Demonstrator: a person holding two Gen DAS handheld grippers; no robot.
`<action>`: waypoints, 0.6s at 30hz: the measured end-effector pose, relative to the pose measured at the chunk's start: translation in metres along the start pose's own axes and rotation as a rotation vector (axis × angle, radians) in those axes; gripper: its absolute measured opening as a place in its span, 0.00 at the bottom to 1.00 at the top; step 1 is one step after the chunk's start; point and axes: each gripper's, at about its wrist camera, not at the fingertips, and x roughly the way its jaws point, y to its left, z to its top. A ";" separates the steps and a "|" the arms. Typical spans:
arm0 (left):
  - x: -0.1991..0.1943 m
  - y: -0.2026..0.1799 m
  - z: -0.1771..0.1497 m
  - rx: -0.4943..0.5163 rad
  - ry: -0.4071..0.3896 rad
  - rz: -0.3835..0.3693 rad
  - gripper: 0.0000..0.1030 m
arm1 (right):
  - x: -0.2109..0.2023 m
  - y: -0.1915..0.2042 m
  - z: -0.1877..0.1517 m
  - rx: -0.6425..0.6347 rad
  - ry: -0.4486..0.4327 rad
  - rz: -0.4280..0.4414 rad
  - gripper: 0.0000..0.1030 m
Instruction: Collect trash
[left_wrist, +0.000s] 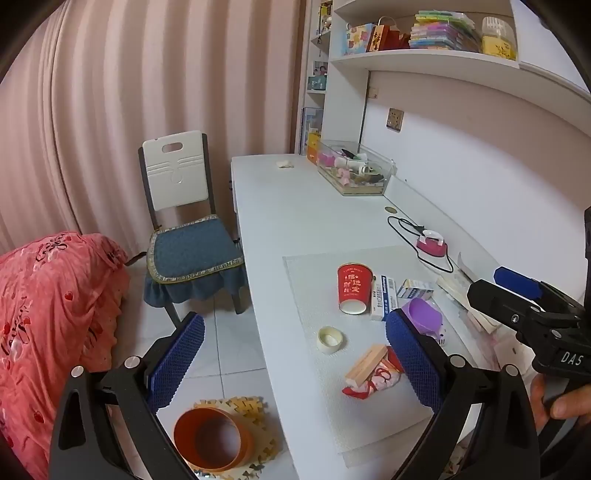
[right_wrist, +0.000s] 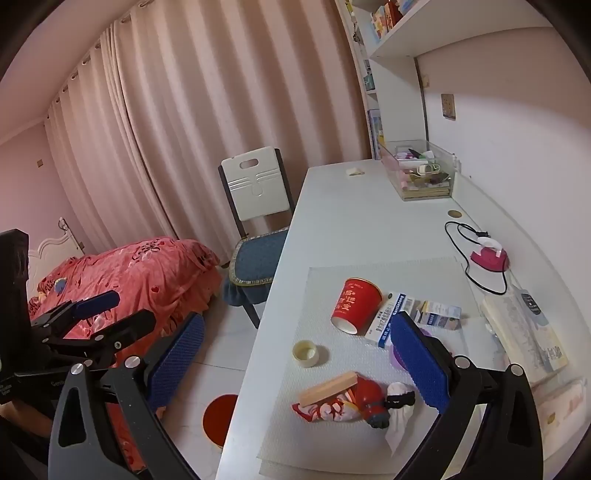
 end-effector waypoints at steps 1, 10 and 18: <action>0.000 0.000 0.000 0.002 -0.003 0.000 0.94 | 0.000 0.001 0.000 -0.001 -0.002 0.000 0.96; 0.000 0.000 0.000 0.001 -0.001 0.003 0.94 | 0.001 -0.003 0.002 0.012 0.006 0.012 0.96; -0.003 -0.001 -0.007 0.000 -0.005 0.004 0.94 | -0.003 -0.004 -0.001 0.019 0.003 0.008 0.96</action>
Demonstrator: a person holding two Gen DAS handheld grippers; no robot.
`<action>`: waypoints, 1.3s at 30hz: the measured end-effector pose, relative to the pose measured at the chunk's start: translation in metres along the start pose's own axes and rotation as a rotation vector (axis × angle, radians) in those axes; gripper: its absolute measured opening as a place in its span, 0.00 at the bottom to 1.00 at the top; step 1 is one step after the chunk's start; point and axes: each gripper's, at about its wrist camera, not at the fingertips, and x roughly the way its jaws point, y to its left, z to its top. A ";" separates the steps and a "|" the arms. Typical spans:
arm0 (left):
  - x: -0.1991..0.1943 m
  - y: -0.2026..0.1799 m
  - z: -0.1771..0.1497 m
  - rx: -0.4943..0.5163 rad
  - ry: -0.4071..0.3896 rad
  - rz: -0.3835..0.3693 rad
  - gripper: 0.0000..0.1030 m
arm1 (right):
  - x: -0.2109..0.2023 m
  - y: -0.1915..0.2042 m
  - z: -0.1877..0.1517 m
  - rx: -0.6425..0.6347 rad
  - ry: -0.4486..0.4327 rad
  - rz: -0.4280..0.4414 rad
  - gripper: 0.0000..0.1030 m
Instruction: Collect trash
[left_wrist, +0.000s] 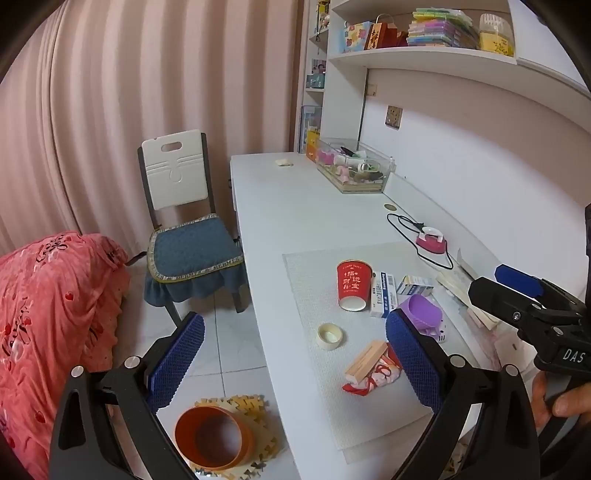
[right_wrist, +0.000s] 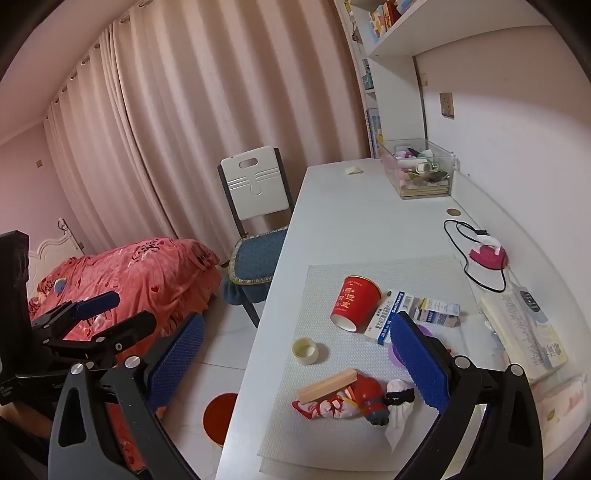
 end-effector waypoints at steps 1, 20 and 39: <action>0.000 0.000 0.000 0.000 0.000 0.000 0.94 | 0.001 0.000 0.000 0.000 0.000 0.001 0.96; 0.002 0.000 -0.003 0.006 0.015 0.003 0.94 | 0.001 0.001 -0.005 0.004 0.005 0.003 0.96; 0.005 -0.002 -0.004 0.007 0.020 0.005 0.94 | 0.004 -0.002 -0.004 0.013 0.011 0.003 0.96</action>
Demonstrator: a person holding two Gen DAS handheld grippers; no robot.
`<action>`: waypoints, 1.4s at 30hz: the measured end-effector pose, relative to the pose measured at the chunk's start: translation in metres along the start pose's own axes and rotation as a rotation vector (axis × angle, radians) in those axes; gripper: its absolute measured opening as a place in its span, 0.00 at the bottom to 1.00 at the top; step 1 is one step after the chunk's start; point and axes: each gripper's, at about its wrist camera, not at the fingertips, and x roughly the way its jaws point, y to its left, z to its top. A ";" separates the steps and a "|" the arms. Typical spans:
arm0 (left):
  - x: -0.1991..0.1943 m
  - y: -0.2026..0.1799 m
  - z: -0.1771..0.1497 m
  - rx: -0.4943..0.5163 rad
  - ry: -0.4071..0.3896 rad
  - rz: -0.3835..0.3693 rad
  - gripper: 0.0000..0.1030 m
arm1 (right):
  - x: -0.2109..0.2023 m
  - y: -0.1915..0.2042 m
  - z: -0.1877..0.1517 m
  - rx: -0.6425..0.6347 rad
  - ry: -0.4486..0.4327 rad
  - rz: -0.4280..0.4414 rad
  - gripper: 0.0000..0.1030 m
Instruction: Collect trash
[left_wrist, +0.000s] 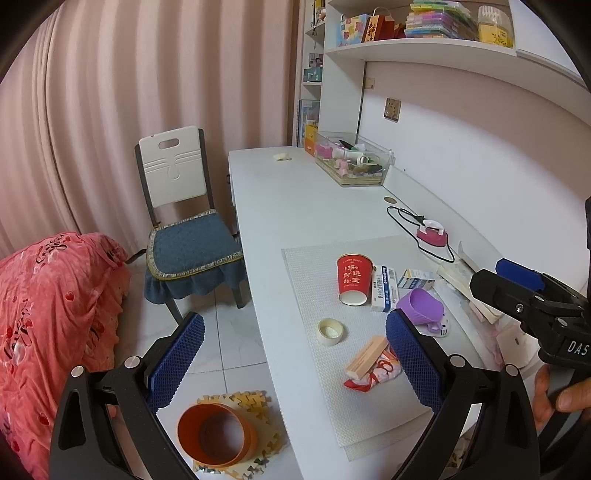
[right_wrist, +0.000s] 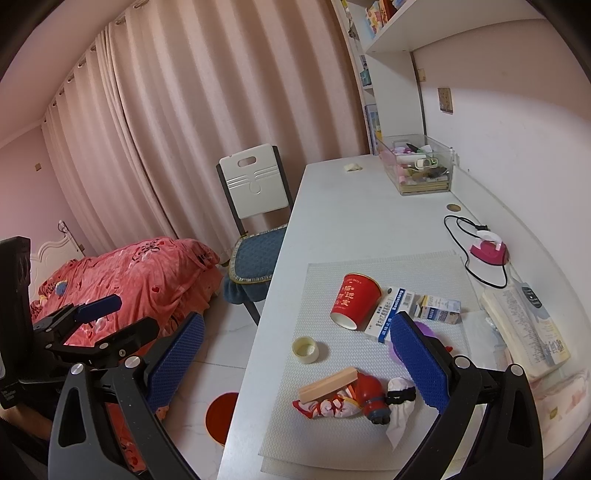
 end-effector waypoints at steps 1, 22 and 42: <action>0.000 0.000 0.000 -0.001 0.000 0.000 0.94 | 0.000 0.000 0.000 0.000 0.000 0.000 0.96; 0.001 0.000 0.001 0.004 0.007 0.003 0.94 | 0.004 0.001 0.001 0.002 0.004 0.001 0.96; 0.008 0.000 -0.009 0.025 0.025 -0.007 0.94 | 0.005 0.002 0.005 0.008 0.005 -0.004 0.96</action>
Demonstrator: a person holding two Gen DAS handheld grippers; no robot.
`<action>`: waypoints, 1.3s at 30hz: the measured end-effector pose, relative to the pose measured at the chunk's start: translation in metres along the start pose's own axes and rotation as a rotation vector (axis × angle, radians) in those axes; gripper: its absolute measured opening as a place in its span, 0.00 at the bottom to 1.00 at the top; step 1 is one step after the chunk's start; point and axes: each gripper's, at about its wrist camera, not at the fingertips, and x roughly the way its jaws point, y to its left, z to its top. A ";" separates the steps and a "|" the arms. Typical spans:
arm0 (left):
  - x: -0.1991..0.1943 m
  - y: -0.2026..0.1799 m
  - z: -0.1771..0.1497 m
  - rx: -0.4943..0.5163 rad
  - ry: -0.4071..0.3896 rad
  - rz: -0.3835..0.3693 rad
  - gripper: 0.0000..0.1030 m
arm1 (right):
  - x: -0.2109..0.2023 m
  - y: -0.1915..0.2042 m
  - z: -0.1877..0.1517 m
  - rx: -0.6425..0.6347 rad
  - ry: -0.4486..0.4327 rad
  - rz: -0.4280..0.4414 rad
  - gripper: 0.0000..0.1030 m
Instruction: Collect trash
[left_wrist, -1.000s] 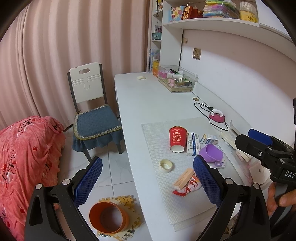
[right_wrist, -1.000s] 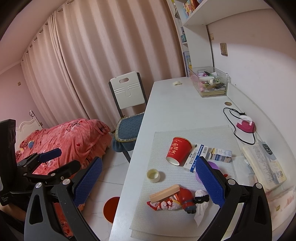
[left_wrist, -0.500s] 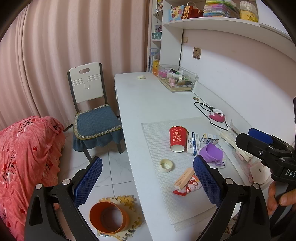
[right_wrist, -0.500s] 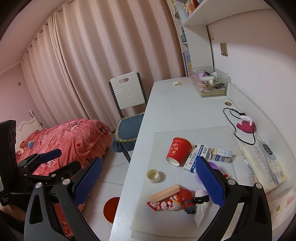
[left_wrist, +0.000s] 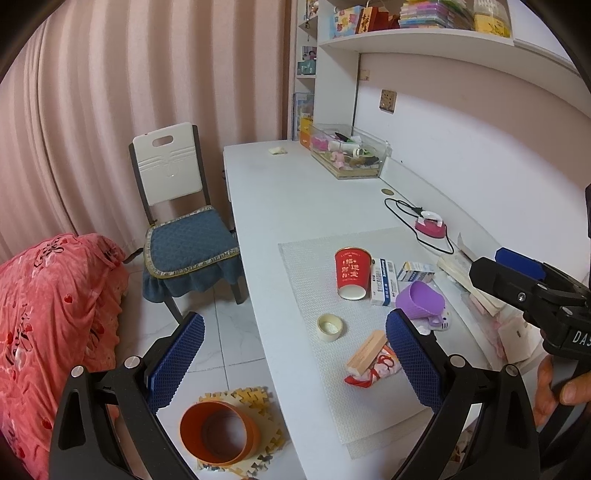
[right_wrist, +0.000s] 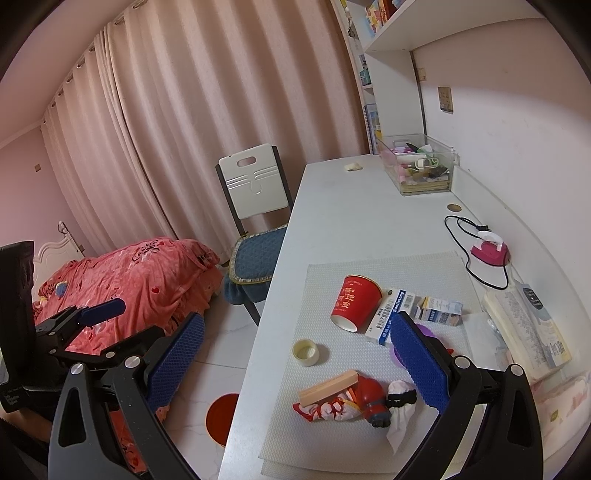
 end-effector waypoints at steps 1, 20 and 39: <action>0.001 -0.001 0.000 0.005 0.005 -0.001 0.94 | -0.001 -0.001 0.000 0.000 0.000 -0.002 0.96; 0.025 -0.041 -0.008 0.147 0.177 -0.124 0.94 | -0.018 -0.038 -0.035 0.128 0.054 -0.067 0.96; 0.076 -0.059 -0.032 0.343 0.390 -0.234 0.94 | 0.003 -0.070 -0.075 0.112 0.231 -0.025 0.96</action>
